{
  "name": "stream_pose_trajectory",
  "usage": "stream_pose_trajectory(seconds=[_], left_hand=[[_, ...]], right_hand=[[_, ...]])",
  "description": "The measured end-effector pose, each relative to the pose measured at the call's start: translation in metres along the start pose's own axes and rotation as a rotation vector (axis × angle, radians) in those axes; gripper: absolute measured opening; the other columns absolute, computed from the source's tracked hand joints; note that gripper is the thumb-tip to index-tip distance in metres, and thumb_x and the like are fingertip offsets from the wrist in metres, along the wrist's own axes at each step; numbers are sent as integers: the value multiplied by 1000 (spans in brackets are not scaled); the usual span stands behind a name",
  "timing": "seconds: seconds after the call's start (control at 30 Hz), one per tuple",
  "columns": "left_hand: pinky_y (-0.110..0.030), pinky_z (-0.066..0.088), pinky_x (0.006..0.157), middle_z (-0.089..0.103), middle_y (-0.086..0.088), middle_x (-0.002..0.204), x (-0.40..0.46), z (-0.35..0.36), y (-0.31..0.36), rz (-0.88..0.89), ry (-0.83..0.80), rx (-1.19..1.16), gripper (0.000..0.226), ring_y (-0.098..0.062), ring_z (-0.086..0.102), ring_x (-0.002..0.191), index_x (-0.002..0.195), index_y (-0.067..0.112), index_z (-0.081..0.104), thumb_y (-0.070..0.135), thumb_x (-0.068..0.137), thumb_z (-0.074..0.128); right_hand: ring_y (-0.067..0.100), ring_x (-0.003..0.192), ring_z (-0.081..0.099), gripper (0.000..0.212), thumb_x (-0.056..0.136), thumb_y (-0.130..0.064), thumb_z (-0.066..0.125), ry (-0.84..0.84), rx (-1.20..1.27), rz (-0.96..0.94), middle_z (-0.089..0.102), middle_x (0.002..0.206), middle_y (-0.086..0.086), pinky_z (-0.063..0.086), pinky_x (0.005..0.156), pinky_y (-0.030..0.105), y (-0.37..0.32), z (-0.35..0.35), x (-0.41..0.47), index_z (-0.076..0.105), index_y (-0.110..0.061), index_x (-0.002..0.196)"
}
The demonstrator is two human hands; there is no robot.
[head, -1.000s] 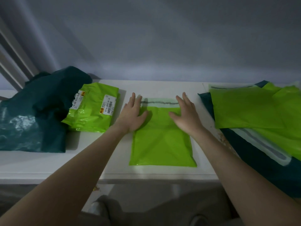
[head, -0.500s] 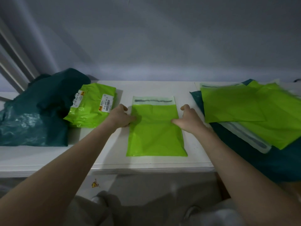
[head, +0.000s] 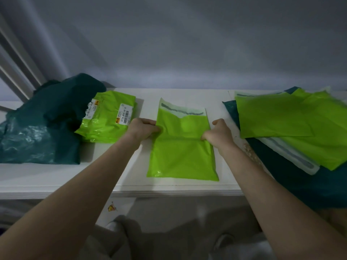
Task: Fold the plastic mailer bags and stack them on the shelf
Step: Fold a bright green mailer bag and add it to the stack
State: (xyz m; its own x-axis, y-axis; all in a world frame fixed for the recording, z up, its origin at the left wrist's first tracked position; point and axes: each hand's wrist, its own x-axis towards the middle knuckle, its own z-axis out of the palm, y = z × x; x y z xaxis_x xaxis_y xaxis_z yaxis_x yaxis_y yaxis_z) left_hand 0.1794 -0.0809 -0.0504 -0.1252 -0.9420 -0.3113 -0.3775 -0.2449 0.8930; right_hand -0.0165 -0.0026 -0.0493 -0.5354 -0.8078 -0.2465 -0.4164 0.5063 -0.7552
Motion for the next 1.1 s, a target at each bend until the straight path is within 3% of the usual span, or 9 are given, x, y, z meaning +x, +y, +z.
stream_pose_trajectory(seconds=[0.17, 0.33, 0.4, 0.5, 0.6, 0.7, 0.87, 1.0, 1.1], left_hand=[[-10, 35, 37, 51, 4, 49, 4, 6, 0, 1, 82, -119, 10, -2, 43, 36, 85, 14, 65, 8, 80, 71], [-14, 48, 40, 62, 2, 44, -1, 6, 5, -67, -46, -357, 8, -5, 56, 36, 79, 7, 60, 4, 87, 61], [-15, 52, 45, 66, 1, 50, -1, 5, 5, -79, -78, -404, 8, -7, 61, 42, 80, 5, 60, 5, 88, 60], [-16, 53, 49, 67, -1, 53, 3, 4, 4, -97, -81, -435, 9, -7, 63, 45, 78, 4, 61, 7, 87, 61], [-17, 52, 46, 67, -4, 53, 5, 6, 5, -128, -68, -489, 13, -9, 64, 45, 80, 1, 59, 8, 90, 53], [-18, 53, 46, 68, -11, 70, 7, 7, 6, -151, -54, -542, 19, -10, 66, 47, 89, 0, 55, 11, 92, 39], [-19, 53, 46, 66, -12, 75, 9, 4, 6, -132, -47, -540, 25, -11, 65, 47, 96, 3, 58, 25, 94, 46], [-15, 51, 45, 61, -6, 70, 3, 0, 6, -92, -82, -381, 13, -8, 61, 48, 94, 4, 63, 14, 86, 64], [-10, 45, 41, 58, -4, 74, 0, -2, 3, -52, -88, -211, 14, -5, 58, 51, 95, 7, 65, 9, 82, 68]], right_hand=[[27, 88, 62, 36, 74, 0, 63, 1, 104, 39, 67, 106, 19, 44, 71, 26, 1, -2, 7, 61, 12, 108], [22, 74, 57, 23, 72, 2, 59, 46, 224, 8, 64, 80, 17, 41, 66, 28, 4, -4, 14, 64, 14, 91], [20, 72, 53, 2, 73, 2, 59, 68, 199, -28, 56, 74, 12, 35, 63, 26, 3, -5, 13, 61, 2, 73], [20, 64, 49, 22, 76, -1, 60, 98, 180, -58, 55, 69, 8, 30, 54, 25, 1, -8, 14, 51, -13, 59], [14, 45, 49, 20, 84, -5, 53, 65, 243, -11, 60, 62, 3, 36, 40, 17, -1, -8, 14, 56, -16, 67], [14, 38, 53, 15, 97, -17, 39, -9, 419, 92, 65, 72, 7, 42, 40, 20, -6, -5, 11, 52, -10, 95], [24, 45, 60, 46, 101, -35, 18, -134, 627, 240, 67, 85, 14, 47, 46, 22, -10, -9, 9, 43, -5, 126], [29, 61, 60, 35, 99, -38, 32, -171, 692, 252, 61, 81, 13, 48, 61, 29, -6, -12, 5, 53, -11, 93], [25, 50, 63, 18, 89, -25, 54, -194, 679, 262, 59, 77, 11, 52, 57, 27, -4, -15, 5, 54, -13, 75]])
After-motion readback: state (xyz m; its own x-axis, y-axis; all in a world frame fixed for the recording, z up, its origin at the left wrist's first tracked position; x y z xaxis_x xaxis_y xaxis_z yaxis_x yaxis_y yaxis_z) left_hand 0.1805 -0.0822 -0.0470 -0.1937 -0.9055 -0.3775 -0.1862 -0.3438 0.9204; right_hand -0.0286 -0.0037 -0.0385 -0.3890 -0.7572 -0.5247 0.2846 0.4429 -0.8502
